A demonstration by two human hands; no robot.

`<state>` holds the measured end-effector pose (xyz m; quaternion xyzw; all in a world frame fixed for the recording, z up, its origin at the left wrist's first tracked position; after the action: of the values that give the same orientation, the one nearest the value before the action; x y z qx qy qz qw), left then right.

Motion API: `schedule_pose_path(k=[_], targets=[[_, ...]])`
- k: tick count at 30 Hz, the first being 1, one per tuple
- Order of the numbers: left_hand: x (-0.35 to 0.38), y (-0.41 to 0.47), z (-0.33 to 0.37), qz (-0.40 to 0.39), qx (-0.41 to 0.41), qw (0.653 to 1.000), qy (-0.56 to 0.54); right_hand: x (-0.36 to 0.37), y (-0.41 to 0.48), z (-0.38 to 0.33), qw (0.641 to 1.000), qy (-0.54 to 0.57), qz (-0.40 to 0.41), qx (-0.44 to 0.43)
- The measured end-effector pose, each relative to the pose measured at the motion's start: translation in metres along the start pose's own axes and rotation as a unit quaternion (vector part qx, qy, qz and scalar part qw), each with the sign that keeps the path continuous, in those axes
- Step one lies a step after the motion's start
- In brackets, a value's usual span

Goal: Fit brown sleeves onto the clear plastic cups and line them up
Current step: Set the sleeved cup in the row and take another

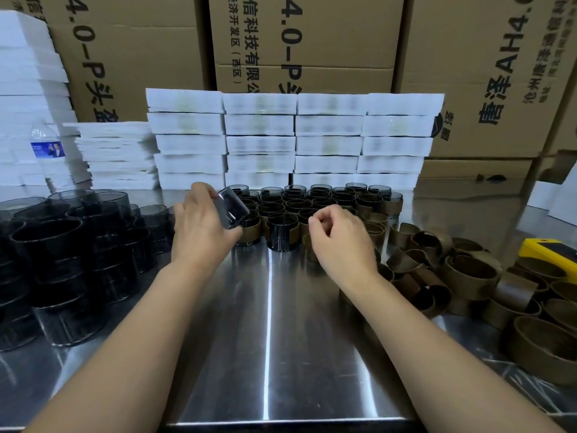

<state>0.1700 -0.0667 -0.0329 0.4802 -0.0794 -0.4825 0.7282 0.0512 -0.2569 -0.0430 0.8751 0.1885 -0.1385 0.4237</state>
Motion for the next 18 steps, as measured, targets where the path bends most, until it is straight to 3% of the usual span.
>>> schedule_pose_path(k=[2,5,10,18], targets=[[0.003,-0.003,0.002,-0.013,-0.022,0.999,-0.034,-0.006,0.0,-0.004,0.988,-0.125,0.043,-0.077],[0.017,-0.014,0.007,-0.061,-0.069,0.991,-0.093,-0.013,0.004,-0.003,0.975,-0.197,0.062,-0.085],[0.048,-0.037,0.006,-0.128,-0.177,0.955,-0.202,-0.008,0.005,0.016,0.95,-0.308,-0.031,-0.028],[0.067,-0.056,0.011,-0.216,-0.414,0.779,-0.42,0.003,-0.002,0.029,0.918,-0.377,-0.126,-0.008]])
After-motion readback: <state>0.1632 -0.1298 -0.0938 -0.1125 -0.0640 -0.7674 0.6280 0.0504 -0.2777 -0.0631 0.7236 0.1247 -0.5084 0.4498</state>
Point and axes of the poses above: each hand's wrist, its own y-axis towards the middle knuckle, its own x-axis out of the palm, z = x × y, the point moved 7 cm from there along y, towards the middle knuckle, and after that the axes turned 15 degrees about z, right-handed, at the moved point
